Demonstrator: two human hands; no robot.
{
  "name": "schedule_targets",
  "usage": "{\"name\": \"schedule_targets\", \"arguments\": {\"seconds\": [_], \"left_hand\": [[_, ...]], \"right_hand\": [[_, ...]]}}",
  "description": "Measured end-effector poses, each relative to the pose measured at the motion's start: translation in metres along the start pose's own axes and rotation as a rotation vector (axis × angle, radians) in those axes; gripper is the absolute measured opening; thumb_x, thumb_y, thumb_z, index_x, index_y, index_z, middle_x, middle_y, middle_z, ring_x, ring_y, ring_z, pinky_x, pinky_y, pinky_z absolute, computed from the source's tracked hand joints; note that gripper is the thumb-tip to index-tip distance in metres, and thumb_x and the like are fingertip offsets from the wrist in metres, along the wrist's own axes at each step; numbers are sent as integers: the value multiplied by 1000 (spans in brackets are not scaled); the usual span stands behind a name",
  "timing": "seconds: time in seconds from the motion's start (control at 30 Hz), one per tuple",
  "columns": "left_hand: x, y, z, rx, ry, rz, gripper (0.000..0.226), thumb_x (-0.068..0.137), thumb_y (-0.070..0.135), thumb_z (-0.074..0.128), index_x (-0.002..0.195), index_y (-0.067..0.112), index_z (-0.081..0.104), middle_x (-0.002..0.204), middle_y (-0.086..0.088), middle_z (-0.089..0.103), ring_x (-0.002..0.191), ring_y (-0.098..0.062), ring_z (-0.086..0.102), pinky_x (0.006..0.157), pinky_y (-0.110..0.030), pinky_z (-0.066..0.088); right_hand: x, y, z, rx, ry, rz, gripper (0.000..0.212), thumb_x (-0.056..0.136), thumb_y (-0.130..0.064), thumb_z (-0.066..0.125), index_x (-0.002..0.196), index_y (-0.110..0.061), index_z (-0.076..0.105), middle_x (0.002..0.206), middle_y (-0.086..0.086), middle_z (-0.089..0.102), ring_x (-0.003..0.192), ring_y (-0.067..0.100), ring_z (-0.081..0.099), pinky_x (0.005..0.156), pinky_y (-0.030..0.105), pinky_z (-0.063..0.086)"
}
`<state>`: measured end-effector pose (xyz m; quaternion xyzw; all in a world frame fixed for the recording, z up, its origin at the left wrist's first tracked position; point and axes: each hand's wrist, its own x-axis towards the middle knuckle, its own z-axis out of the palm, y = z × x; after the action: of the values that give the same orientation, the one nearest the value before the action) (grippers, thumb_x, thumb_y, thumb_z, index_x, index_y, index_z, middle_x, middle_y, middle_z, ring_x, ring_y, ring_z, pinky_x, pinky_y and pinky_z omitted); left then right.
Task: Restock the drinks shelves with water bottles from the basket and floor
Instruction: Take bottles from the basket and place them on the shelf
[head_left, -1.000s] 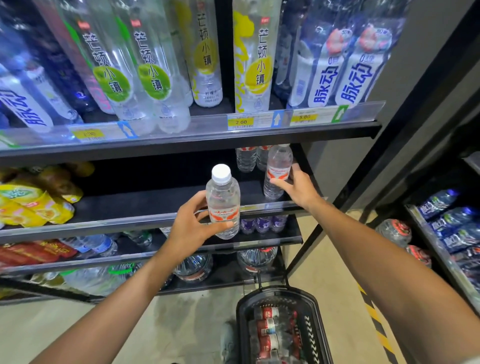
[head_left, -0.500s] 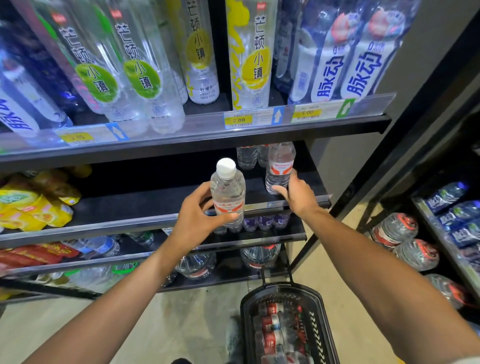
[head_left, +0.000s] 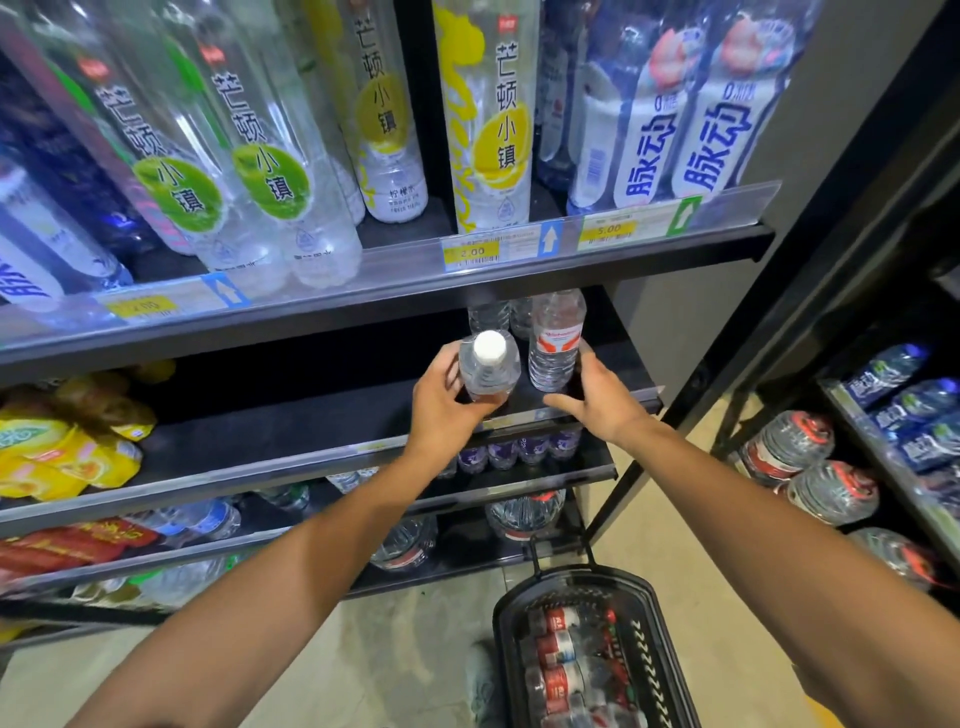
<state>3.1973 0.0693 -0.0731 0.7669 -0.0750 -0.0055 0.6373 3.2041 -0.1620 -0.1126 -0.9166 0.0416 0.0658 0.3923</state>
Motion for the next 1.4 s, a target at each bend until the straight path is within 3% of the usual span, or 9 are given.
{"name": "schedule_targets", "arguments": {"seconds": [0.13,0.3,0.47,0.53,0.7,0.87,1.17,1.33,1.4], "left_hand": [[23,-14,9,6,-42,-119,62,71,-2,89,124,2,59,123,-8,71,116,-14,68,98,-23,55],[58,-29,9,30,-101,-330,62,77,8,87,130,1,58,132,-15,67,119,-25,67,108,-44,51],[58,-30,7,120,-130,-201,36,80,12,85,109,25,69,118,-9,75,108,-20,72,101,-41,56],[55,-32,9,202,-146,-120,41,80,9,85,102,37,63,117,-8,74,109,-21,71,100,-38,56],[47,-50,18,303,-43,-126,47,79,11,86,116,10,59,117,-10,73,108,-20,70,95,-41,59],[56,-51,23,335,6,-129,50,75,16,89,115,5,61,115,-9,74,105,-19,71,88,-27,58],[66,-56,22,372,-26,-105,55,77,14,87,119,3,54,116,-13,73,106,-23,72,94,-41,59],[61,-43,24,454,-66,-136,35,83,29,83,104,21,56,110,-10,74,99,-26,73,83,-39,61],[54,-36,18,606,-139,-161,41,88,41,76,118,20,59,123,-14,67,112,-32,66,89,-41,56]], "right_hand": [[4,1,-2,18,0,37,94,90,-34,75,160,-24,13,156,7,46,141,27,47,117,44,37],[10,-3,4,-2,38,61,77,96,-33,68,157,-22,21,147,8,56,133,31,54,110,44,41],[15,-4,9,7,72,90,70,98,-31,65,155,-18,26,144,12,59,131,34,56,109,45,43],[15,-4,7,-7,66,98,68,98,-31,65,154,-17,28,143,12,59,131,34,56,109,45,43],[15,-5,9,-40,64,135,61,100,-31,63,151,-14,33,139,15,61,127,36,58,106,47,45],[19,-8,10,-87,54,161,57,101,-33,60,146,-10,34,133,19,62,121,38,60,100,46,47],[33,-19,9,-128,11,211,47,103,-34,57,136,-6,39,125,23,63,114,40,62,97,49,50],[32,-26,5,-117,-42,260,62,102,-38,57,148,-6,31,135,23,59,123,40,58,102,46,46],[19,-24,0,-146,-74,272,84,99,-41,62,160,-7,15,146,24,53,133,39,52,109,45,42]]}}
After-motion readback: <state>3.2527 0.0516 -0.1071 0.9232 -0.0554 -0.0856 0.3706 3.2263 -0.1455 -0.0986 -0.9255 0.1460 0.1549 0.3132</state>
